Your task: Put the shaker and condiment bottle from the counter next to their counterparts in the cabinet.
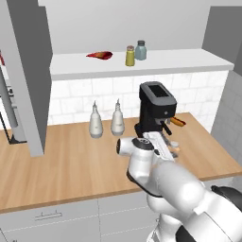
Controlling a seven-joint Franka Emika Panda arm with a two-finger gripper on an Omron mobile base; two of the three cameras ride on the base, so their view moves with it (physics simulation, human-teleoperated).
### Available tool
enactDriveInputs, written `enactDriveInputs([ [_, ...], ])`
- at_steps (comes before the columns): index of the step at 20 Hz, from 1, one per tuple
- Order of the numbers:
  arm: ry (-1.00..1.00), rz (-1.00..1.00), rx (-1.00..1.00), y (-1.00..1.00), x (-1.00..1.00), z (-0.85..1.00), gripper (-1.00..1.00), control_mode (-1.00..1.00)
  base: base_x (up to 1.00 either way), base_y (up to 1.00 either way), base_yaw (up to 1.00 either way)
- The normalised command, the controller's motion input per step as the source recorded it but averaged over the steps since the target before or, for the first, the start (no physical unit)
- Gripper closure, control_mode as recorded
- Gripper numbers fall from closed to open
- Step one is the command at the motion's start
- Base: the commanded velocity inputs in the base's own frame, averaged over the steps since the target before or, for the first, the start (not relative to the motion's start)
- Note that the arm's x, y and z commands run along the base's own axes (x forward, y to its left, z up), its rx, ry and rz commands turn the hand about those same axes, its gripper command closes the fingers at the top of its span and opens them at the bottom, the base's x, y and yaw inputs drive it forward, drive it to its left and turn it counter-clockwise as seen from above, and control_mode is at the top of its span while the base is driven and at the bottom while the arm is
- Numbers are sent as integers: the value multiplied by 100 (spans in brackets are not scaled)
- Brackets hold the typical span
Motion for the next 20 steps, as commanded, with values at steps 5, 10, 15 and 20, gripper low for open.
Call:
enactDriveInputs([
  [5,-8,27,1,-21,44,-45,-100,-100,0,0,0],
  [10,0,5,0,-10,4,-9,-100,-100,0,0,0],
  [15,0,0,3,-22,13,-13,-100,-100,0,0,0],
  [20,0,0,6,-22,26,-18,-100,-100,0,0,0],
])
